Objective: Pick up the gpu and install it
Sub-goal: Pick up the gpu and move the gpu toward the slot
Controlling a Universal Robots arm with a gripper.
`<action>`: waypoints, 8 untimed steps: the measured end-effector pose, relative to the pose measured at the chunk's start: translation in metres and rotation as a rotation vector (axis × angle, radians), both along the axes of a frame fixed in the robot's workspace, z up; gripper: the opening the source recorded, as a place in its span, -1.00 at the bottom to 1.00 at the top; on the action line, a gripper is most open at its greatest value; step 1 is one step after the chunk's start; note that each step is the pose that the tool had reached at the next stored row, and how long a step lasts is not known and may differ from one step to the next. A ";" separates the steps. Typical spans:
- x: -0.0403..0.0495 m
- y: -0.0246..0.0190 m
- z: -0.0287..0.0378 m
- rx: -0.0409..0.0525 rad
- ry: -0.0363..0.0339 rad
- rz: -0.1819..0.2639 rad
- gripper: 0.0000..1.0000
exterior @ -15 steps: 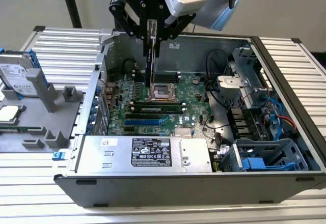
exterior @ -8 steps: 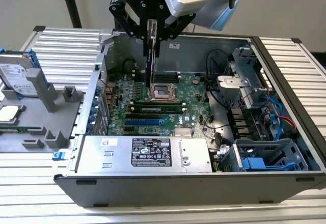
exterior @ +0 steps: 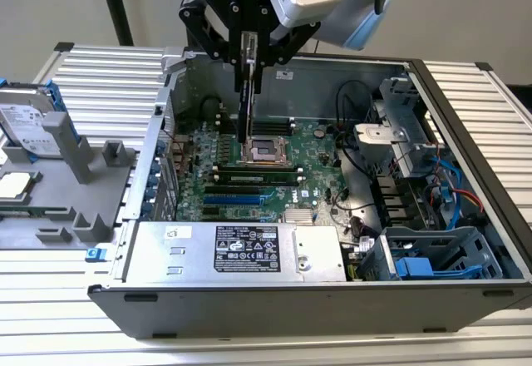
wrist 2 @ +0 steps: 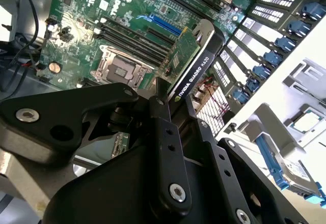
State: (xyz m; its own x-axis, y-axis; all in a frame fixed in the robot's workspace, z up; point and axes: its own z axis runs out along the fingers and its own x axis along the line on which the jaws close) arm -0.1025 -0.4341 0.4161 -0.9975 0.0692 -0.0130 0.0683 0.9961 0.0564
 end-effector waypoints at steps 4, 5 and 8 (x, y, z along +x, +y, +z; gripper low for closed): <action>0.0049 0.0000 0.0000 0.0000 0.0000 0.000 -1.00; 0.0063 0.0000 0.0000 0.0000 0.0001 0.000 -1.00; 0.0105 0.0000 0.0000 -0.0001 0.0001 0.000 -1.00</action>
